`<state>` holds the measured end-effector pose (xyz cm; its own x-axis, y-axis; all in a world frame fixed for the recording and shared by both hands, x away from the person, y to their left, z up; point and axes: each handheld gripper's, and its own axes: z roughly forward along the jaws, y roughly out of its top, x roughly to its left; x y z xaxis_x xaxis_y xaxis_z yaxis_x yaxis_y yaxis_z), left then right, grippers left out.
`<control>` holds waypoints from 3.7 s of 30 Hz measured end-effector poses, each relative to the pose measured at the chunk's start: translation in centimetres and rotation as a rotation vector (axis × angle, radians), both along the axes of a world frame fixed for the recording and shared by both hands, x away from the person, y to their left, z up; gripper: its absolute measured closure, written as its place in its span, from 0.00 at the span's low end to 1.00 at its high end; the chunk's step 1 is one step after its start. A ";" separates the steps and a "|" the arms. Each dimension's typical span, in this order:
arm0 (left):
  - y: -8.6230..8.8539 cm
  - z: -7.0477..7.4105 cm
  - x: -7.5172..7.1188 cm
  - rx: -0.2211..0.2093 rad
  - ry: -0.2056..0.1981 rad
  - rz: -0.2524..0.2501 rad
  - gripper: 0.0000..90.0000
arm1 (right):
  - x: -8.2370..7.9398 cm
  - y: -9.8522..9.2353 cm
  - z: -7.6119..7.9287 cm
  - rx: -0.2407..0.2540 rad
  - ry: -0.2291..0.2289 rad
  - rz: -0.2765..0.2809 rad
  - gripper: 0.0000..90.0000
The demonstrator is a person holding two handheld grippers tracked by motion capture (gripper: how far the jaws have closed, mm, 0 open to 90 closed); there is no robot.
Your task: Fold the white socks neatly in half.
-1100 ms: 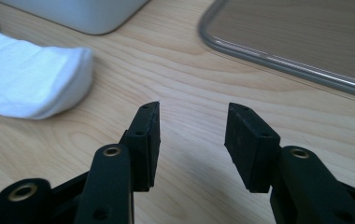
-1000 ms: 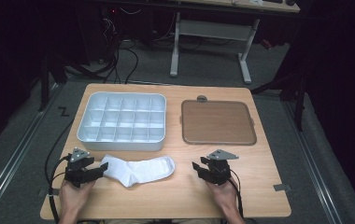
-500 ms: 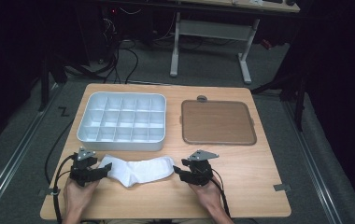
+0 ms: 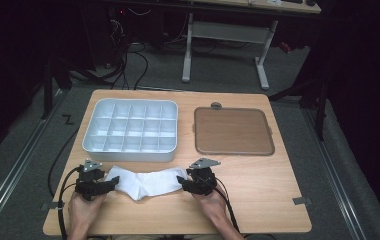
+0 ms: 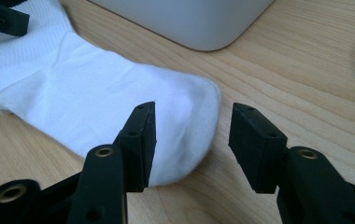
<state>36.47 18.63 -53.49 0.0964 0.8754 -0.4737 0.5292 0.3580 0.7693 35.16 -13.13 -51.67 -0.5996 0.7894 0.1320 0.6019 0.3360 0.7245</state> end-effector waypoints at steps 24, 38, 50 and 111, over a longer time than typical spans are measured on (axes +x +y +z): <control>-0.3 0.1 -0.8 -0.061 0.003 -0.062 0.85 | 0.2 0.6 -1.0 -0.060 0.009 0.056 0.93; -1.4 1.3 -1.2 -0.104 -0.008 -0.102 0.87 | -0.1 -0.8 0.3 -0.039 -0.001 0.040 0.94; -4.6 3.3 -1.2 -0.143 -0.024 -0.173 0.87 | -0.7 -4.1 1.4 -0.028 -0.003 -0.012 0.94; -11.9 1.1 0.2 -0.103 0.027 -0.228 0.67 | -1.7 -12.3 -0.4 -0.115 0.027 -0.212 0.73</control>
